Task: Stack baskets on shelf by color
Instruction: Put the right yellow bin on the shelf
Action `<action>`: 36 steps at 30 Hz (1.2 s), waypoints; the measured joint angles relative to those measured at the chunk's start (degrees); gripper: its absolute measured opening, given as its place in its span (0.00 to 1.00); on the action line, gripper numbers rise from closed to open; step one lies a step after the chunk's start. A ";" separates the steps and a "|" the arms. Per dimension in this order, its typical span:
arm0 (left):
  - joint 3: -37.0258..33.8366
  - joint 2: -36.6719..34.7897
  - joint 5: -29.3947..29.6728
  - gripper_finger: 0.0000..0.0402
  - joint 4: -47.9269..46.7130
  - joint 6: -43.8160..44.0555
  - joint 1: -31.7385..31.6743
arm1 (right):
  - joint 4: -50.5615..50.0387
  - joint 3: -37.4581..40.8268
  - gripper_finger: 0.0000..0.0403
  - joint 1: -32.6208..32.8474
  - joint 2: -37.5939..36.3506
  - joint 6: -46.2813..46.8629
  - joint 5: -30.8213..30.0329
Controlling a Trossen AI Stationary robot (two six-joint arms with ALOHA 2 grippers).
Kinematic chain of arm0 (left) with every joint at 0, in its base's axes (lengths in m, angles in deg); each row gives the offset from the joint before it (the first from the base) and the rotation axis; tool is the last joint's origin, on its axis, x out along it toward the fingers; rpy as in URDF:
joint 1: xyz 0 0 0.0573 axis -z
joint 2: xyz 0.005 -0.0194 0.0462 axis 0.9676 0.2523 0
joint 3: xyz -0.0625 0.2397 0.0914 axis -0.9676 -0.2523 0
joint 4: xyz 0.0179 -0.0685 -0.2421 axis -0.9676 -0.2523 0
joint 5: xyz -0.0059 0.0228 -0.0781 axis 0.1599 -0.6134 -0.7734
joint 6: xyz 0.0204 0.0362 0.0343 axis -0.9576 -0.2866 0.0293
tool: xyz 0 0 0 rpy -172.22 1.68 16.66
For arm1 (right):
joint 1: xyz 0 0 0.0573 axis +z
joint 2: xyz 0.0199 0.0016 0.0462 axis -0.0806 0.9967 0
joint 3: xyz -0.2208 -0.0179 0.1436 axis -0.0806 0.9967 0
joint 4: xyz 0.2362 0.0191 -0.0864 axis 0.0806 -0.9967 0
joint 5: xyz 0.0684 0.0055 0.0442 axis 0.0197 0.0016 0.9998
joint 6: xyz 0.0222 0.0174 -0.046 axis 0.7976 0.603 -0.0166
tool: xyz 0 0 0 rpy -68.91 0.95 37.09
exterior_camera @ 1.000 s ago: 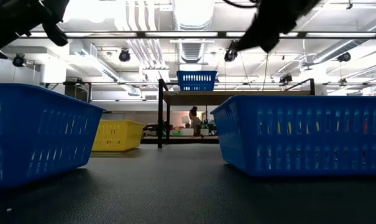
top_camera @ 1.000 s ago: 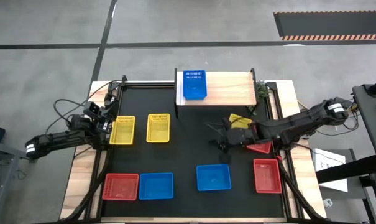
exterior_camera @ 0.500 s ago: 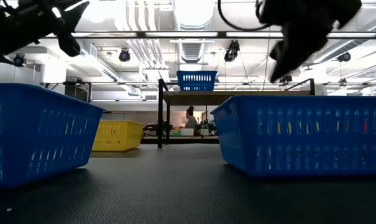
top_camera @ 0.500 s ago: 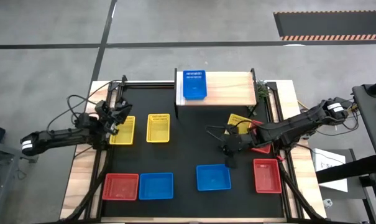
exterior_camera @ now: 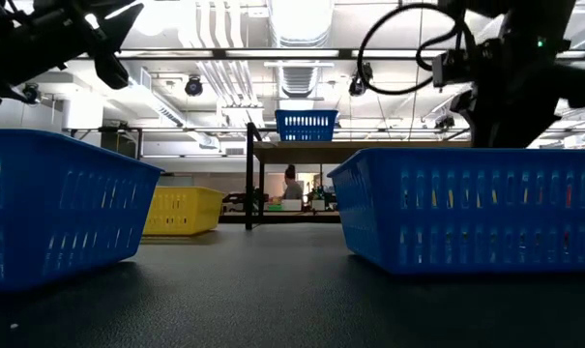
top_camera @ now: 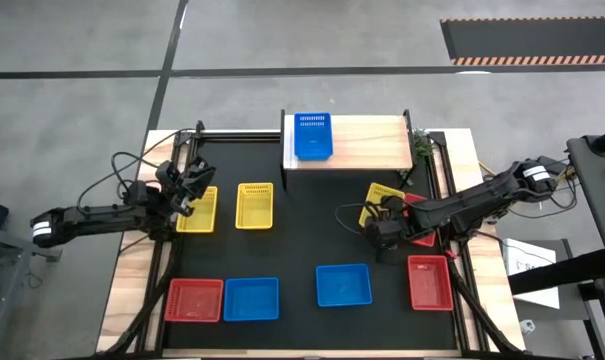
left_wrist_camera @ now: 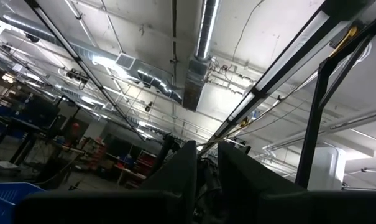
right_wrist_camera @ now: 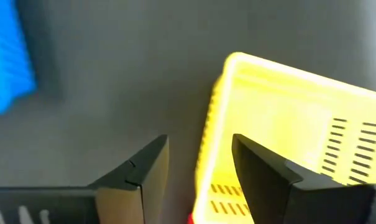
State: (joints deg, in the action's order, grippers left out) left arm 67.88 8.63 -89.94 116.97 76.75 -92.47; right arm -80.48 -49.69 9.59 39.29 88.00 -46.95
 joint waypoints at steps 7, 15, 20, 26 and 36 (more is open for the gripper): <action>0.00 0.10 0.07 0.12 0.29 -0.03 0.00 | 5.51 4.60 0.39 -1.03 0.00 1.28 -2.09; 0.00 0.10 0.07 0.12 0.28 -0.03 0.00 | 13.01 8.23 0.26 -1.31 0.00 1.31 -2.18; -0.04 0.10 0.04 0.12 0.28 -0.03 0.00 | 13.71 8.25 0.10 -1.31 0.00 1.30 -2.18; -0.04 0.26 0.04 0.12 0.27 -0.03 0.00 | 14.24 8.16 0.03 -1.25 -0.07 1.09 -2.13; -0.07 0.23 0.04 0.12 0.27 -0.03 0.00 | 12.55 2.49 0.03 0.63 -0.21 -2.72 -2.02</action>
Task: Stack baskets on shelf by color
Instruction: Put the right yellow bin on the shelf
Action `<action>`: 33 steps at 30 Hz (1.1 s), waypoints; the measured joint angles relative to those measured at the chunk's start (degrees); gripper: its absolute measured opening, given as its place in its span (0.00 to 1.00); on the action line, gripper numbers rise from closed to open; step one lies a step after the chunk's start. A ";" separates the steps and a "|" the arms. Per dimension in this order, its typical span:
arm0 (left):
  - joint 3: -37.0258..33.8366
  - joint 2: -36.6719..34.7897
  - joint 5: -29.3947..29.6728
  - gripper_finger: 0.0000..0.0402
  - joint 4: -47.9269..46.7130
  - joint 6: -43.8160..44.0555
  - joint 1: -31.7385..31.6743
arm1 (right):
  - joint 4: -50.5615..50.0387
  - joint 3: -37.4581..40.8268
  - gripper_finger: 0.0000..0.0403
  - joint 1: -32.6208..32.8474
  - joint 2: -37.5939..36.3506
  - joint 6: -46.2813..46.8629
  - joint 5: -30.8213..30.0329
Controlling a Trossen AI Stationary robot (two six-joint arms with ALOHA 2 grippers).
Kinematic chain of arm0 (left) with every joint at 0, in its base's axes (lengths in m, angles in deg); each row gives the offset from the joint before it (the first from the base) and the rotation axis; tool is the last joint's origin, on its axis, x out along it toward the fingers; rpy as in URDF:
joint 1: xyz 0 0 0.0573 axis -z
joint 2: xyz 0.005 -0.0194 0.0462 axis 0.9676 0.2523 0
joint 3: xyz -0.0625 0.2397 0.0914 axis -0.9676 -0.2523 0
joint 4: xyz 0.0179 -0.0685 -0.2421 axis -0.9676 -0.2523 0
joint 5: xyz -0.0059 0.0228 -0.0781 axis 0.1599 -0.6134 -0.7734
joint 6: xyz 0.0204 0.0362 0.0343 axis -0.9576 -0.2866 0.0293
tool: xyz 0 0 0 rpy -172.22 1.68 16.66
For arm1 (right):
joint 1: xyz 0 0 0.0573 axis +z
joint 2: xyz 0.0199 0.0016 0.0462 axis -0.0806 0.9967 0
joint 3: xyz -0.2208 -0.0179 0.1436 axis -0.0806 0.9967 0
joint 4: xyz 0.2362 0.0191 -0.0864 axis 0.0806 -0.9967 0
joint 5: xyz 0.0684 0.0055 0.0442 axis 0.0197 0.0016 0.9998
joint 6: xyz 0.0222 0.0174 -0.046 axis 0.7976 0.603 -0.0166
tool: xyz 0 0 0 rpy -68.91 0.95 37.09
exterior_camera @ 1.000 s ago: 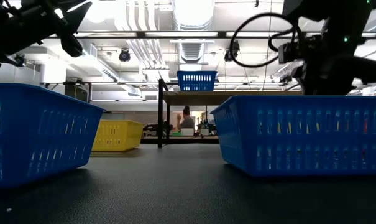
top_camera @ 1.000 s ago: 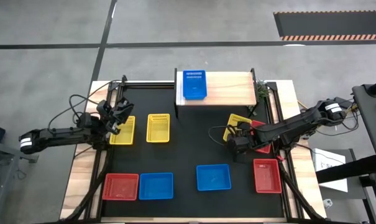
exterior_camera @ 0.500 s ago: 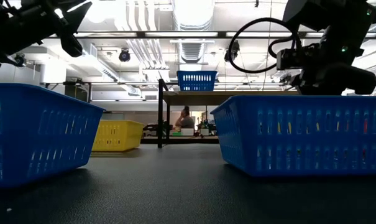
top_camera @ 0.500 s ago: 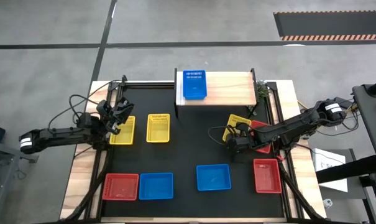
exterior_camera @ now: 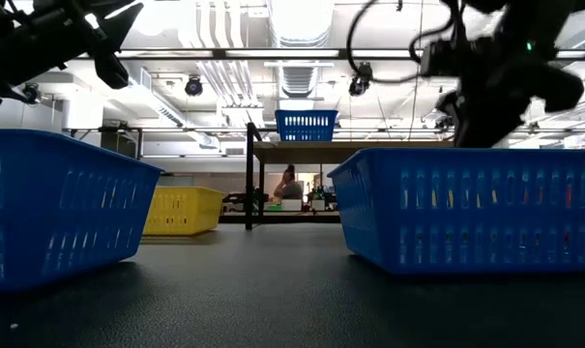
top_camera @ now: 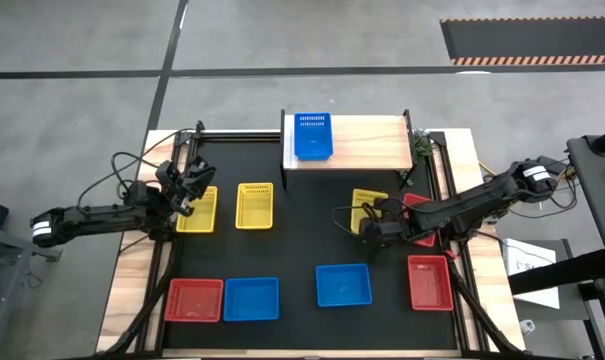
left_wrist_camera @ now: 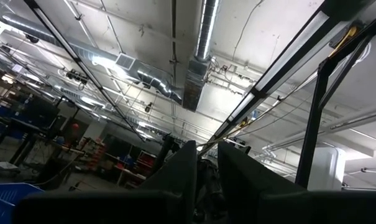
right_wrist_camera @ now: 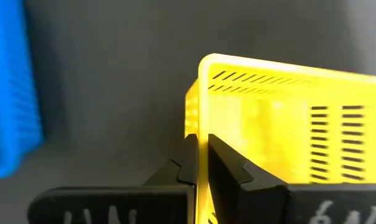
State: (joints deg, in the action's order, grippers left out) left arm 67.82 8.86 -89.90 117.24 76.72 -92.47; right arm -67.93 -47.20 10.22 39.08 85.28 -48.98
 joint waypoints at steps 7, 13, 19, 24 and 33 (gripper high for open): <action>0.00 0.13 -0.02 0.12 -0.01 0.00 0.00 | -4.01 -7.44 0.03 2.62 0.52 -4.59 -0.05; 0.00 0.02 -0.02 0.12 -0.02 -0.02 0.00 | -8.37 -15.44 0.03 5.95 0.52 -7.98 -0.50; 0.00 0.11 -0.02 0.12 -0.01 -0.44 -0.01 | -12.38 -23.33 0.03 10.11 0.52 -10.64 -4.10; 0.00 0.02 -0.02 0.12 0.00 -0.47 -0.02 | -15.11 -28.38 0.03 12.49 0.52 -12.12 -10.25; 0.00 0.02 -0.02 0.12 -0.01 -0.57 -0.02 | -27.32 -33.56 0.03 7.30 0.80 -12.26 -21.20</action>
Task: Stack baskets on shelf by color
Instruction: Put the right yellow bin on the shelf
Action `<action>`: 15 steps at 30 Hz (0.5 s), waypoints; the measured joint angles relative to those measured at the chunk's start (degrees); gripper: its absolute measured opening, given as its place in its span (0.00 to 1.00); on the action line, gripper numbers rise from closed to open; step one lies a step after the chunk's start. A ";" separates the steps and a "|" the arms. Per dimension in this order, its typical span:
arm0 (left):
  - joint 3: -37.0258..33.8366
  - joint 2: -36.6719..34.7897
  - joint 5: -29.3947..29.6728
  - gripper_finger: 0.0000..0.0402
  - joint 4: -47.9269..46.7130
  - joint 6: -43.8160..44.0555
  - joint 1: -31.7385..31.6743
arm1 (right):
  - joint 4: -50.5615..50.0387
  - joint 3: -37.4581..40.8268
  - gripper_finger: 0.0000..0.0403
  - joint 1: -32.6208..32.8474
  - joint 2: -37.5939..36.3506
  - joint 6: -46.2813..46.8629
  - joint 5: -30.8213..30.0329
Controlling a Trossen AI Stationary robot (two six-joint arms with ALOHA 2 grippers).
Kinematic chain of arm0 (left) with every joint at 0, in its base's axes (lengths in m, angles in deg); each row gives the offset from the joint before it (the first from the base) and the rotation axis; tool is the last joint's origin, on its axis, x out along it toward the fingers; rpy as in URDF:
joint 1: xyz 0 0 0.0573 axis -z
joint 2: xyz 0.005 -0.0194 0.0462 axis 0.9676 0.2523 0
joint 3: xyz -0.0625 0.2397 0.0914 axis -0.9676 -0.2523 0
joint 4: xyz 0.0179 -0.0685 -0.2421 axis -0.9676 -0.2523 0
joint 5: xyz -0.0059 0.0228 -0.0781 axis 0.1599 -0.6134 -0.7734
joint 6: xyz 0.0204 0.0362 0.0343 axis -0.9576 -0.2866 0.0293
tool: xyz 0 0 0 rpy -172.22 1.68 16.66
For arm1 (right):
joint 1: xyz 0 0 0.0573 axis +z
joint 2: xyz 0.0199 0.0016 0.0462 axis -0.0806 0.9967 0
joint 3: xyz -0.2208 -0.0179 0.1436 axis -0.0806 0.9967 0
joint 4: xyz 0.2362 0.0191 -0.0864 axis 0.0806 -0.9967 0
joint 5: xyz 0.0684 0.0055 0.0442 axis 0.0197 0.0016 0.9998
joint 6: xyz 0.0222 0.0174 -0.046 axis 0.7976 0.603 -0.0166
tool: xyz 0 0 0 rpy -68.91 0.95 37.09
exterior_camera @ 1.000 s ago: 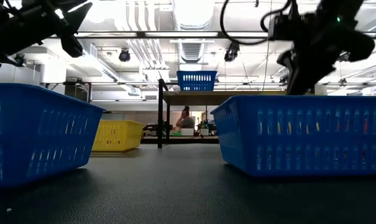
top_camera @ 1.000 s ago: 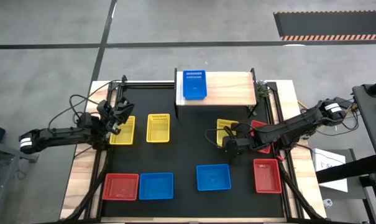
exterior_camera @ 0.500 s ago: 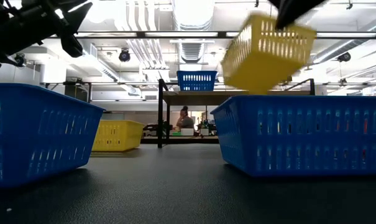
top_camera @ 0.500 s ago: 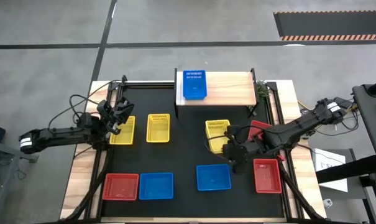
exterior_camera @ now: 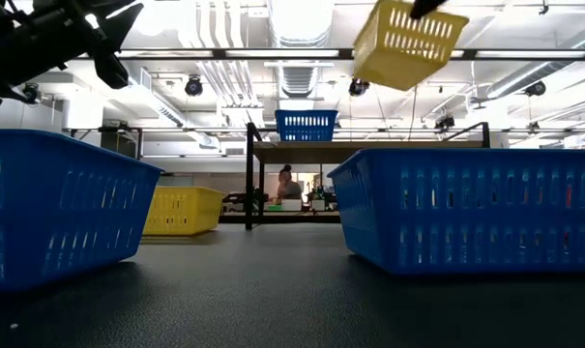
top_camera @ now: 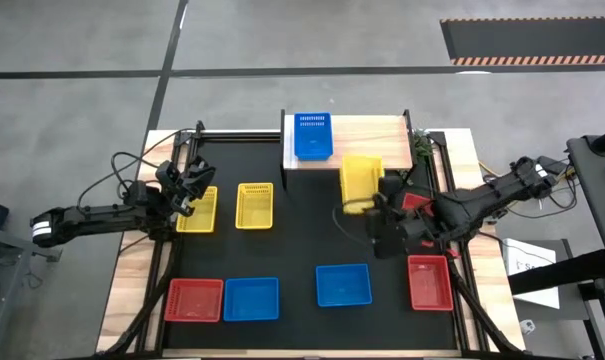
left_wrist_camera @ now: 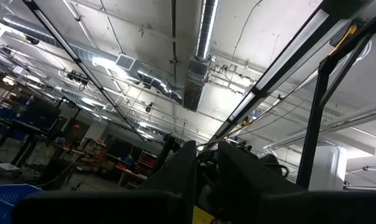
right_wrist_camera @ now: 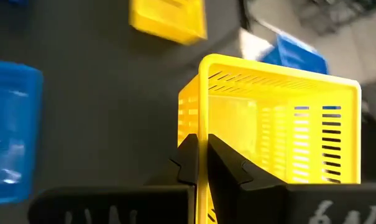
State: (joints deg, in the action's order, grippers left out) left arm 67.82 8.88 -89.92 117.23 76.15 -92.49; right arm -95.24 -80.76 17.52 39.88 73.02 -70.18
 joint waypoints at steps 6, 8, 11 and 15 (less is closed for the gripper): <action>0.00 0.00 0.00 0.12 0.01 -1.09 -0.02 | -0.66 0.00 0.03 -11.14 0.04 -7.86 2.20; 0.00 0.00 0.00 0.12 0.00 -1.20 -0.02 | 0.20 0.04 0.03 -15.72 0.04 -11.12 4.97; 0.02 0.00 0.00 0.12 0.02 -1.20 -0.02 | 1.78 0.04 0.03 -22.72 0.04 -17.28 9.78; 0.02 0.00 0.00 0.12 0.03 -1.33 -0.02 | 6.08 0.10 0.03 -31.51 0.04 -24.81 17.81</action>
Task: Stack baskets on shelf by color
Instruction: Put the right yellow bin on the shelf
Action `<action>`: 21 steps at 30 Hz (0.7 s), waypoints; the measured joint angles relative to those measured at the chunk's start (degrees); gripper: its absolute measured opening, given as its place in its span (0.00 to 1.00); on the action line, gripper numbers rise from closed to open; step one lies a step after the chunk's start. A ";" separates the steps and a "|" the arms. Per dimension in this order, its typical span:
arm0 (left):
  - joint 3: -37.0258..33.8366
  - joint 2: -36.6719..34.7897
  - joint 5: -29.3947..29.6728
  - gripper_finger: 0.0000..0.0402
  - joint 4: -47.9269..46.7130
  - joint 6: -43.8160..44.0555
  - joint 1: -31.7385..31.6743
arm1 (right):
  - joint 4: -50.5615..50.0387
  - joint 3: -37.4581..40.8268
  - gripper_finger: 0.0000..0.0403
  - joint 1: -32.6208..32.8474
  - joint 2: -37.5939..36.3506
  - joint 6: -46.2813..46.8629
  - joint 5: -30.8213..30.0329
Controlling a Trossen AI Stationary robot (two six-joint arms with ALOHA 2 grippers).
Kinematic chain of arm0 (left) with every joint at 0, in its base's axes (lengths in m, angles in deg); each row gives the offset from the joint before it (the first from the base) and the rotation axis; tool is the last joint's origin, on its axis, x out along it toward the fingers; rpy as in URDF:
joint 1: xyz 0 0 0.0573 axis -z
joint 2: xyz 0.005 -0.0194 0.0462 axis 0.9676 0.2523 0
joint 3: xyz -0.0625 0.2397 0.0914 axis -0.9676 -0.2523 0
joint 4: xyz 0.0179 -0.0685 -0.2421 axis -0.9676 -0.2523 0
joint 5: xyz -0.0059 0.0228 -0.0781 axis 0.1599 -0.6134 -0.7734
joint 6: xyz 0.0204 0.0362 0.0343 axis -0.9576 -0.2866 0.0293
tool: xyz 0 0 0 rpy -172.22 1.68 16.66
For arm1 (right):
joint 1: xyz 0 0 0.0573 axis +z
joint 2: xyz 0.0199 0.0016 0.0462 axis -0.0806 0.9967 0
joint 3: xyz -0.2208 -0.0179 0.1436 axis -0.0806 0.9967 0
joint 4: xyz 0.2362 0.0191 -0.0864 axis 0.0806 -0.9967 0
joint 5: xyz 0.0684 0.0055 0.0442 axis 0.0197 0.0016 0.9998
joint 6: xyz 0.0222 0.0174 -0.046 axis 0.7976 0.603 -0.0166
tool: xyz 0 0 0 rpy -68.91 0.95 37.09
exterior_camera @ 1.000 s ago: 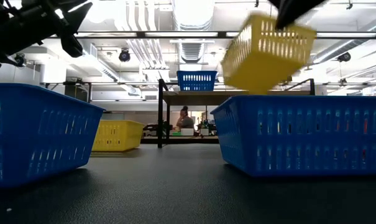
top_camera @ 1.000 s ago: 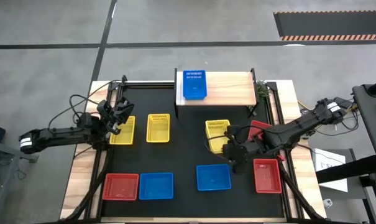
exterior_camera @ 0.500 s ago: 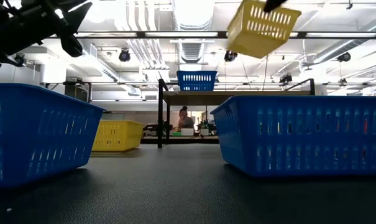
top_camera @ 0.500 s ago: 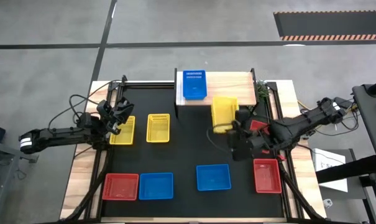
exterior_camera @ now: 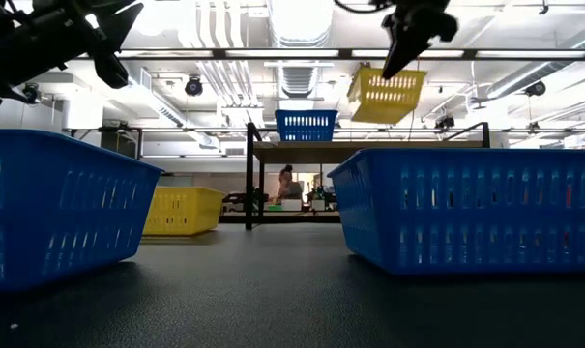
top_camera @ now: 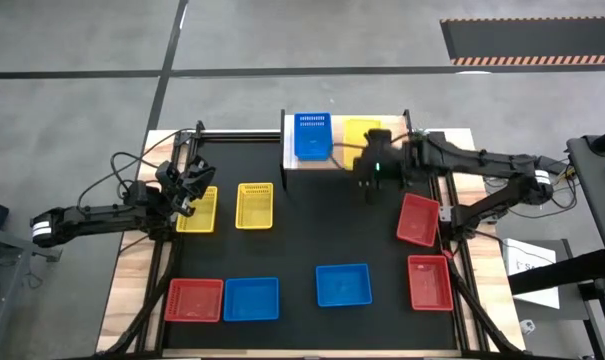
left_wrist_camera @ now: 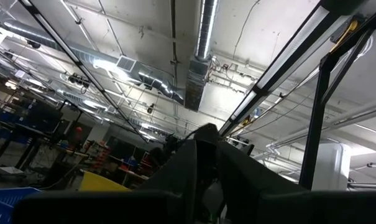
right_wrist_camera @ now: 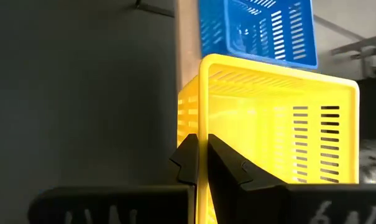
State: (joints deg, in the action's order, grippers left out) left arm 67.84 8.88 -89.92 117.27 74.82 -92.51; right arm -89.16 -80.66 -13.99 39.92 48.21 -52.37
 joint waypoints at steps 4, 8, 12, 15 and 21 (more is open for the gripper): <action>0.00 0.00 0.00 0.12 0.01 0.00 0.00 | 3.68 0.18 0.03 -6.76 0.06 -4.98 5.74; 0.02 0.00 0.00 0.12 0.01 0.00 0.00 | 5.07 0.18 0.03 -11.03 0.81 -6.85 9.45; 0.02 -0.04 0.00 0.12 0.03 0.02 0.00 | 4.94 0.62 0.03 -12.74 2.71 -7.12 10.87; 0.02 -0.02 0.00 0.12 0.01 0.02 0.00 | 4.91 0.75 0.03 -12.88 4.61 -7.60 10.91; 0.02 -0.04 0.00 0.12 0.01 0.39 0.04 | 5.08 0.71 0.03 -12.92 7.67 -8.35 9.85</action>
State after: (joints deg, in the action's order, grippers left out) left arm 67.86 8.84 -89.92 117.28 75.21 -92.47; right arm -84.08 -79.95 -26.90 47.59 39.87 -42.52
